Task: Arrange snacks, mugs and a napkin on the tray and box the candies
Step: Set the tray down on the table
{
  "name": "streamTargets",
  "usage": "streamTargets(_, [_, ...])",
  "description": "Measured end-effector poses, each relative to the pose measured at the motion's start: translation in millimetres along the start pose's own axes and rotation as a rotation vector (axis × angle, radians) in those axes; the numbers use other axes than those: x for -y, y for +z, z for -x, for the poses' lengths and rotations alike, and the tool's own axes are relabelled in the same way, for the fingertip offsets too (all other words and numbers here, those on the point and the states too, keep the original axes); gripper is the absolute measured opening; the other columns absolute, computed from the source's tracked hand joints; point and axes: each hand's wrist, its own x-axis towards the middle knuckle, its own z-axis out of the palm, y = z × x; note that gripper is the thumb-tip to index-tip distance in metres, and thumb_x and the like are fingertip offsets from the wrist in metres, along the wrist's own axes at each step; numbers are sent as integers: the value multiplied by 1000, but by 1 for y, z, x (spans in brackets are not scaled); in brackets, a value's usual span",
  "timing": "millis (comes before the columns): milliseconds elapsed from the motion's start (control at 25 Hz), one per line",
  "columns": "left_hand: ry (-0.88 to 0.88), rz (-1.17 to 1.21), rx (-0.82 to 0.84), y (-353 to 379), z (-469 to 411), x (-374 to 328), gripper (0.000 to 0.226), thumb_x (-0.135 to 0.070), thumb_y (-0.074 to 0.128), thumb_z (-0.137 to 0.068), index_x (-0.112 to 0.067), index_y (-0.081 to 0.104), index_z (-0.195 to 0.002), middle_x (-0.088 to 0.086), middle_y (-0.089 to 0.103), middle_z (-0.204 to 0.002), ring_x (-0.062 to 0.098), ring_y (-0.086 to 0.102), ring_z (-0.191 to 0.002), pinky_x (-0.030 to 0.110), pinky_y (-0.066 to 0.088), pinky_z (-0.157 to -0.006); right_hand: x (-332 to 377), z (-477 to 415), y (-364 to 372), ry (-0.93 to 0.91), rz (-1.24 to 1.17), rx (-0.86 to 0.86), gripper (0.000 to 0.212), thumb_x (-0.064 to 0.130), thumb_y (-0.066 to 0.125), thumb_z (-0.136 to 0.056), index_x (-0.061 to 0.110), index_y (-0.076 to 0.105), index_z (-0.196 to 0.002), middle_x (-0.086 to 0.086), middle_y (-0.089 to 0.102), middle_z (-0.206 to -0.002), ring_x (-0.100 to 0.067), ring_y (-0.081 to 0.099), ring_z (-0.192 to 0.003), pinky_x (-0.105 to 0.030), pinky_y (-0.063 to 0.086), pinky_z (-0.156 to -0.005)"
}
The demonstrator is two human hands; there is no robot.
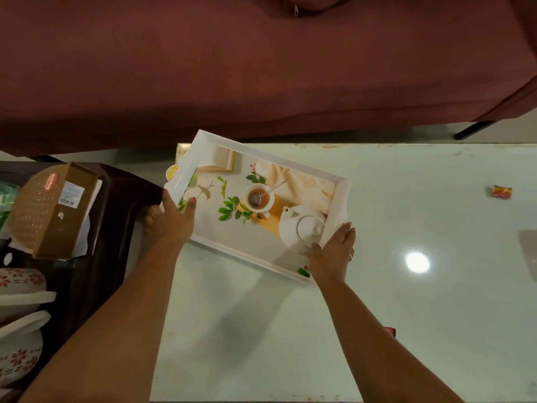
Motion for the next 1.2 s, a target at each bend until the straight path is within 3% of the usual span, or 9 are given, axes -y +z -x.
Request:
streamTargets(120, [-71, 90, -41, 7, 20, -10, 76, -61, 39, -89, -21, 13, -148, 25, 30, -142, 41, 30, -130, 55, 32, -108, -2, -4, -4, 44, -86, -83, 79, -10, 43, -86, 11, 0, -149, -9, 6, -156, -38, 24, -135, -47, 29, -112])
streamTargets(320, [-117, 190, -140, 24, 75, -35, 78, -56, 48, -87, -16, 17, -147, 24, 30, -142, 39, 29, -129, 51, 33, -107, -21, -18, -33, 106, -136, -244, 75, -12, 39, -81, 8, 13, -149, -10, 19, -153, -37, 30, -131, -45, 31, -111])
streamTargets(480, [-220, 296, -142, 55, 136, -42, 79, -52, 53, -86, -13, 19, -146, 27, 32, -140, 40, 29, -129, 50, 33, -106, -60, -24, -69, 51, -78, -311, 74, -13, 39, -77, 4, 20, -146, -13, 30, -149, -37, 33, -130, -42, 28, -111])
streamTargets(720, [-231, 325, -107, 95, 201, -47, 78, -44, 55, -88, -9, 19, -147, 30, 33, -138, 42, 28, -129, 49, 28, -107, -111, -29, -107, 9, 27, -274, 70, -12, 41, -78, 3, 25, -144, -16, 32, -146, -37, 35, -128, -45, 27, -111])
streamTargets(1200, [-240, 317, -109, 110, 201, -49, 80, -47, 54, -88, -10, 16, -148, 29, 31, -138, 42, 30, -127, 53, 33, -106, -118, -52, -110, -99, 88, -176, 72, -14, 36, -83, 7, 13, -148, -10, 15, -156, -36, 27, -130, -42, 27, -110])
